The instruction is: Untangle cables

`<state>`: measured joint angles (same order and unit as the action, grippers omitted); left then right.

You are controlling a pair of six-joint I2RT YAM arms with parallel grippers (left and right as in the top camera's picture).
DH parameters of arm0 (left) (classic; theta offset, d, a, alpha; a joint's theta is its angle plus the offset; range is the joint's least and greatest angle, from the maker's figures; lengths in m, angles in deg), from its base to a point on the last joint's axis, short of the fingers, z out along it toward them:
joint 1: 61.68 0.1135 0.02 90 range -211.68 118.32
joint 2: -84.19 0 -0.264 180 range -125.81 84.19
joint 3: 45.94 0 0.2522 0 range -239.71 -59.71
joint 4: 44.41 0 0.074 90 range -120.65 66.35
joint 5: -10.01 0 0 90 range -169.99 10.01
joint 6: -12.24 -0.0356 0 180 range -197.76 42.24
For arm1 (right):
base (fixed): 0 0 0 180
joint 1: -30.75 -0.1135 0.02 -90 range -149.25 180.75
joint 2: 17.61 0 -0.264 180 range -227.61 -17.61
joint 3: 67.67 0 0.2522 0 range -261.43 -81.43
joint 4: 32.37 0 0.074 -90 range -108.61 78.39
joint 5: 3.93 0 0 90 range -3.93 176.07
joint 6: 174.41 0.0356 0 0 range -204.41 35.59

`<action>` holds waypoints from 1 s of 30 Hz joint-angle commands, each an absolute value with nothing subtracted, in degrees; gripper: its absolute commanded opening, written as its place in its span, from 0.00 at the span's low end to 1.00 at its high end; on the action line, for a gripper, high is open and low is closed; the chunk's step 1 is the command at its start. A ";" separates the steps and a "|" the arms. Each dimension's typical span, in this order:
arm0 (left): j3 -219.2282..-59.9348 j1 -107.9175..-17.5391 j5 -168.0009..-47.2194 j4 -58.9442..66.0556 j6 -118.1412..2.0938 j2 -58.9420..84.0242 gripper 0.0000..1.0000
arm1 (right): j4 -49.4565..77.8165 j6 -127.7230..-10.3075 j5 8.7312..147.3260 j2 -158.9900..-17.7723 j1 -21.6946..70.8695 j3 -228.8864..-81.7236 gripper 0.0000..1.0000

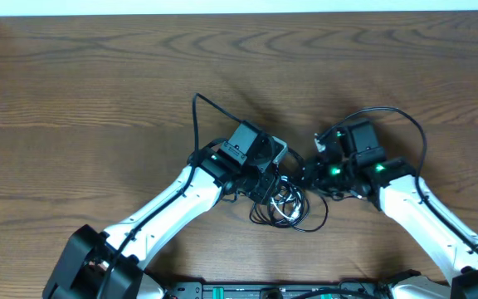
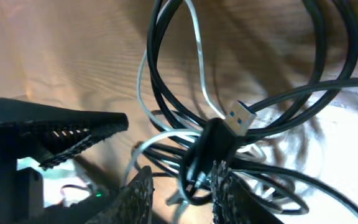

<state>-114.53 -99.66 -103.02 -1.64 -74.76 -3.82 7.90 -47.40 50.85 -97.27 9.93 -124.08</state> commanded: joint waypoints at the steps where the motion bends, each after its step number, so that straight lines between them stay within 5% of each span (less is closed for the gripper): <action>1: -114.23 -99.52 -106.71 -1.26 -73.97 -6.68 0.52 | 7.55 -48.47 58.19 -97.55 7.22 -123.78 0.23; 4: -114.23 -99.52 -108.09 -1.24 -73.97 -8.43 0.46 | 7.83 -48.47 60.82 -97.55 5.39 -123.73 0.17; 9: -114.23 -99.52 -108.09 -1.20 -73.99 -10.46 0.21 | 7.96 -48.40 64.42 -97.55 2.59 -123.62 0.17; 15: -114.23 -99.52 -108.11 -1.26 -74.01 -10.49 0.11 | 7.96 -48.03 69.89 -97.72 0.40 -123.62 0.14; 30: -114.23 -99.48 -117.14 -3.65 -74.47 -10.53 0.10 | 8.70 -56.86 69.62 -101.59 0.38 -123.65 0.20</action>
<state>-114.51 -99.61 -113.99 -3.49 -73.71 -10.20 8.29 -50.74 69.89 -101.68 0.82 -124.06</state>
